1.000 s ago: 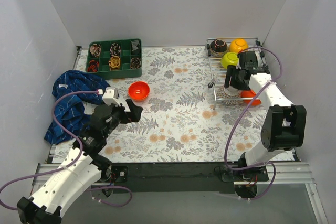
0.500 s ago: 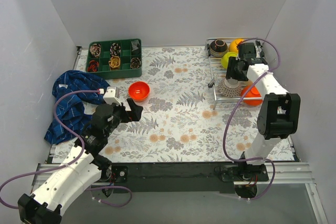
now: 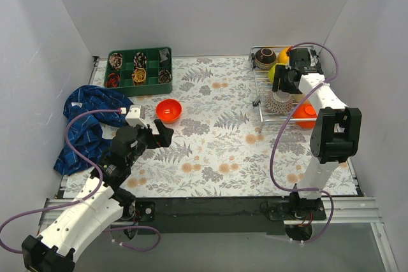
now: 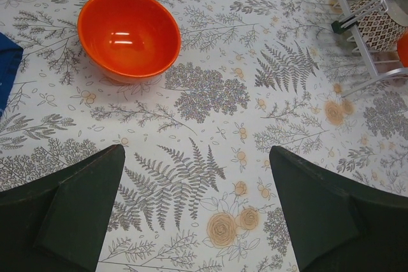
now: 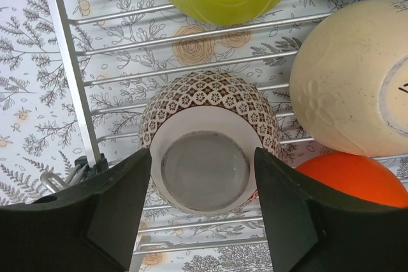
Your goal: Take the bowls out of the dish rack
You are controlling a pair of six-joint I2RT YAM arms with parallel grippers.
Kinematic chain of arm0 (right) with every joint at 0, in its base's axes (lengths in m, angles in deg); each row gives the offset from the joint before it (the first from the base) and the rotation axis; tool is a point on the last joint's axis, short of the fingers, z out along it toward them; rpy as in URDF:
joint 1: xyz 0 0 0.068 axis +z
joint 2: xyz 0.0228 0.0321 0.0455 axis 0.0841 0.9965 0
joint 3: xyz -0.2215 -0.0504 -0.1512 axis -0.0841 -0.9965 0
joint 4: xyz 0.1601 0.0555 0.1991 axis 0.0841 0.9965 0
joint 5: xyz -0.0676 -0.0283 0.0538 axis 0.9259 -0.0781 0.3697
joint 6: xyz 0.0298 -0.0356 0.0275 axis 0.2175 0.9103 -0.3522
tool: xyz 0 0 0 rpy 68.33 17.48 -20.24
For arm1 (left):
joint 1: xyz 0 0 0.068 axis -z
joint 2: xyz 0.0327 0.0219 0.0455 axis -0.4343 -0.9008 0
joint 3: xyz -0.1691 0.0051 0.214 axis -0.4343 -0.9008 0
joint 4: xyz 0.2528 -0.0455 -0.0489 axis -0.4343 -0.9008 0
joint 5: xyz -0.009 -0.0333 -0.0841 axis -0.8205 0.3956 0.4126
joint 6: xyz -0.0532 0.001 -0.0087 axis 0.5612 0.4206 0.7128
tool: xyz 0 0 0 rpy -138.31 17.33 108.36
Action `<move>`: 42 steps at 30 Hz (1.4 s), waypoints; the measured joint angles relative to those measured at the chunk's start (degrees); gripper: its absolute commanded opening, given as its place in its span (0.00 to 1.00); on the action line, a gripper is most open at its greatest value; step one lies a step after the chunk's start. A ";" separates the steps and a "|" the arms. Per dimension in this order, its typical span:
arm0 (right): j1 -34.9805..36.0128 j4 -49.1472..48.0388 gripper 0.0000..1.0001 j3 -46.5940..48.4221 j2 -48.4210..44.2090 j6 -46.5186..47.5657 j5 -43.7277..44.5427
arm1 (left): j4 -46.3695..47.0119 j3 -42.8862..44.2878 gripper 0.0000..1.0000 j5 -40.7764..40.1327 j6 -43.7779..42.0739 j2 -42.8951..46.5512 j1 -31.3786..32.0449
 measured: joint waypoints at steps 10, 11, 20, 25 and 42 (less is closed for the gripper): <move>0.72 -0.13 0.82 -5.88 -7.58 4.94 -0.24 | 0.39 -0.02 0.98 0.07 -0.04 -0.35 0.00; 1.25 -0.37 0.83 -6.62 -8.74 6.29 0.81 | 0.42 -0.02 0.98 0.09 -0.04 -0.37 0.00; 7.67 -4.76 0.89 -16.04 -12.59 22.32 6.93 | 0.81 -0.04 0.98 0.83 -0.24 -0.22 0.00; 9.11 -6.84 0.93 -16.55 -12.52 28.48 9.64 | 0.92 -0.11 0.98 1.07 -0.37 -0.09 0.00; 14.51 -13.86 0.93 -17.75 -6.75 40.74 17.25 | 1.88 -0.28 0.98 1.92 -0.94 -0.39 0.00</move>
